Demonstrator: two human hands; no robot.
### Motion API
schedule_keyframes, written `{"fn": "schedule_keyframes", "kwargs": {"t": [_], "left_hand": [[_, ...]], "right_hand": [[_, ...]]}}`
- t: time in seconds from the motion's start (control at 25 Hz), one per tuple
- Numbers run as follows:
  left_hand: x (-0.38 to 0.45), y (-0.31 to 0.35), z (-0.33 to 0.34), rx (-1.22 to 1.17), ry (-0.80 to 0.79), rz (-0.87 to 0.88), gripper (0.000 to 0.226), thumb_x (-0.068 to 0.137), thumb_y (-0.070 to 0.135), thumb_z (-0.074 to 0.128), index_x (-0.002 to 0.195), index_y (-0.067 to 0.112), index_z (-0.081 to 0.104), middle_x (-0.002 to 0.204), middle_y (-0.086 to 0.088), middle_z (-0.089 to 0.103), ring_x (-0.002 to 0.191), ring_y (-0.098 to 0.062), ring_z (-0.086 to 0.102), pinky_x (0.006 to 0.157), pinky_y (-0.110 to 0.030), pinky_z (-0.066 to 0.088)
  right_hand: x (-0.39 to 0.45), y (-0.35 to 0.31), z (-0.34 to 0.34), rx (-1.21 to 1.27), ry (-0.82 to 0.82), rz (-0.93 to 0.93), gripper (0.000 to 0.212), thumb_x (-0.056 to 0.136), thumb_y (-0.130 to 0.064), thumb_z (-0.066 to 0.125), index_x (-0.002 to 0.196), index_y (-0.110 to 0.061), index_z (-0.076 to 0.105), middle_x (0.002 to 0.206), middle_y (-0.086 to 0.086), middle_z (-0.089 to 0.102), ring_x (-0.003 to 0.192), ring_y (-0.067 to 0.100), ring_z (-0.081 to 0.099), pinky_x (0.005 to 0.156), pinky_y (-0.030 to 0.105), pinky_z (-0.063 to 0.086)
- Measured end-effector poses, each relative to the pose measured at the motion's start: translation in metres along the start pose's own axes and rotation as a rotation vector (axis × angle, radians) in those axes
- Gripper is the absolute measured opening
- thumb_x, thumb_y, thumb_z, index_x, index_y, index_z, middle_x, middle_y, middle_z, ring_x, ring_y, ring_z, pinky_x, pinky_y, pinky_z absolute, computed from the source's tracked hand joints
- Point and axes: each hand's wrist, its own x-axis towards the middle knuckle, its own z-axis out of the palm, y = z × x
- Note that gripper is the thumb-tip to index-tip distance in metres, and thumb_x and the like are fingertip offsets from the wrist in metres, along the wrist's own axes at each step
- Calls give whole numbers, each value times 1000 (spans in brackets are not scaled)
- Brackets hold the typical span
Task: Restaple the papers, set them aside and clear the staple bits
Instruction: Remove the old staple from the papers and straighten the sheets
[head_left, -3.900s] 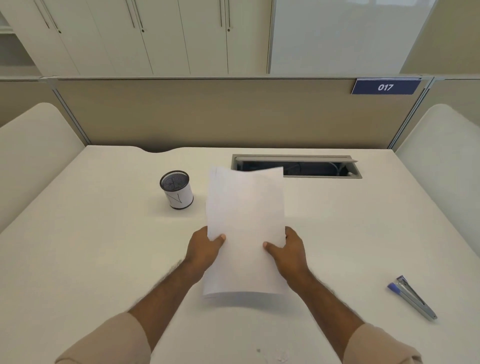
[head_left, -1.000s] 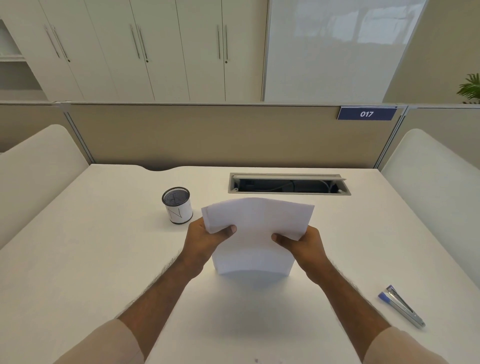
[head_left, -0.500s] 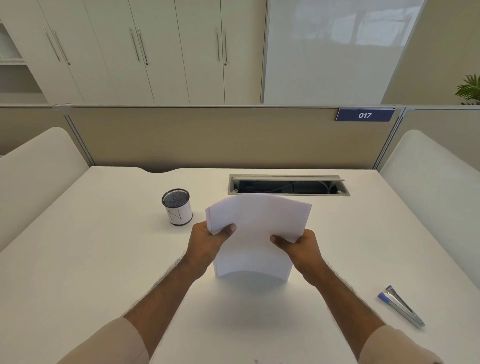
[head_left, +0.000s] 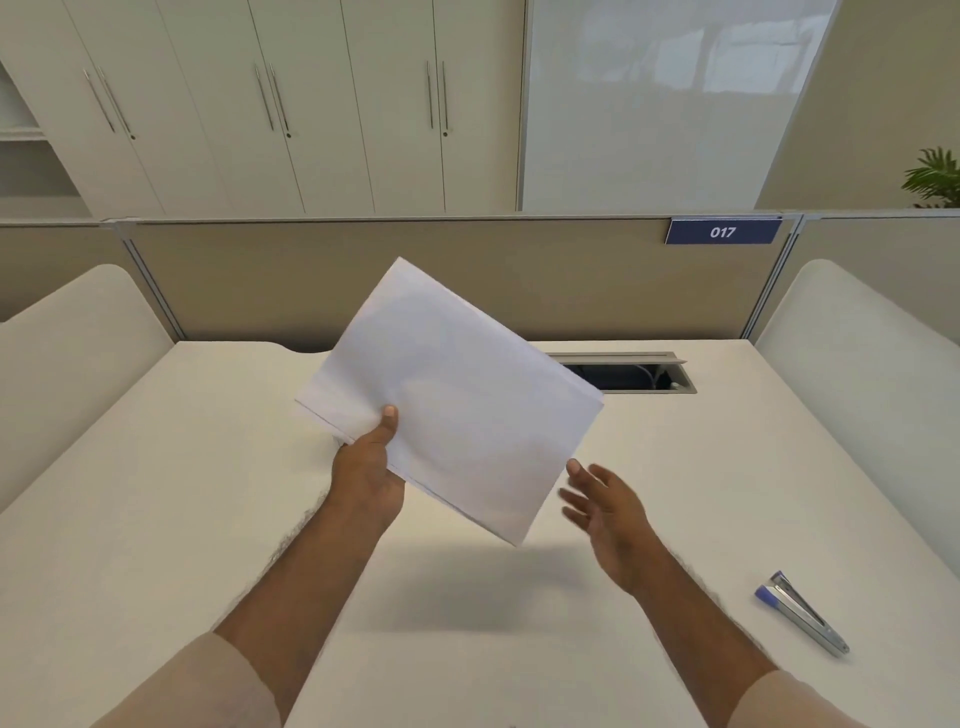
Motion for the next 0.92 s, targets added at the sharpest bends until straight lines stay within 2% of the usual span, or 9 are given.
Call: {"fn": "schedule_keyframes", "kwargs": {"t": [0.12,0.2,0.32,0.44,0.56,0.64,0.76,0.8,0.92], "left_hand": [[0,-11,-1,-49,-10,-106,36,85,7,71,119,15,65,119,-7,70,108,-26,67,97,-49,51],[0,-19,-6,-57,-17,-154,43,84,8,71,126,14,63,122,-9,69,111,-28,66,99,-52,49],[-2,-27,-13,-23,-22,-211,42,83,5,71,124,13,64,119,-9,70,109,-27,67,96,-49,52],[2,-20,-23,67,-60,-226,36,84,-1,67,117,12,65,110,-7,73,98,-22,70,80,-38,60],[9,10,-40,134,-202,-247,36,89,8,60,124,10,61,102,-6,75,89,-18,72,74,-33,61],[12,32,-48,308,-341,-281,34,91,16,58,123,6,62,95,-8,76,80,-17,73,68,-28,60],[13,37,-51,677,-523,-327,55,75,29,77,125,7,64,115,-10,71,101,-26,70,82,-37,58],[12,31,-49,729,-526,-316,54,74,27,80,123,8,65,118,-10,71,106,-27,68,86,-39,56],[8,5,-43,727,-347,-163,37,80,11,77,116,8,67,115,-9,72,105,-26,69,87,-38,55]], "right_hand": [[-11,3,17,173,-269,94,56,79,-29,75,127,-6,57,126,12,65,115,30,62,100,46,47],[-11,2,24,223,-231,84,44,82,-8,70,125,-8,60,122,12,68,114,31,63,100,47,47],[-7,-4,20,141,-132,48,44,78,4,70,121,-3,61,114,13,71,106,31,67,89,41,53],[-2,-14,4,-1,-99,22,42,77,5,71,117,-3,63,113,12,71,103,30,67,83,37,54],[1,-27,-19,-85,-105,13,44,72,3,73,115,-2,64,112,14,71,102,31,68,85,39,54],[3,-32,-33,-182,-119,6,43,71,1,75,113,-1,65,112,16,71,102,33,68,88,41,53],[5,-38,-40,-305,-147,-9,35,76,3,73,110,-2,67,108,14,73,99,32,69,87,42,54],[5,-39,-39,-335,-150,-21,33,77,3,73,109,-2,67,106,13,73,97,32,69,86,42,55],[5,-33,-32,-409,-106,-81,29,77,0,74,105,-2,68,102,12,74,93,30,70,80,39,56]]}}
